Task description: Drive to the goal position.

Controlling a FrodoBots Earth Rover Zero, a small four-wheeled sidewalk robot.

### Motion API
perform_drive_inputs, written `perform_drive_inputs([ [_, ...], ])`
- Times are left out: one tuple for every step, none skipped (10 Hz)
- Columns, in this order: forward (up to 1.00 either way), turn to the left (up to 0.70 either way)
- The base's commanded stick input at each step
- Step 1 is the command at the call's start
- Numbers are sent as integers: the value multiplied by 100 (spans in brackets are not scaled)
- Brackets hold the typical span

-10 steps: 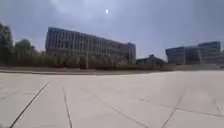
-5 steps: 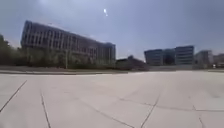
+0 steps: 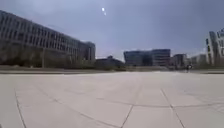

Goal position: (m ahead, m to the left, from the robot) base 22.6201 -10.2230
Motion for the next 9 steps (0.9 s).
perform_drive_inputs([
  [0, 0],
  [0, 0],
  [0, 0],
  [0, 0],
  [0, 0],
  [0, 0],
  [0, 0],
  [55, 0],
  [70, 0],
])
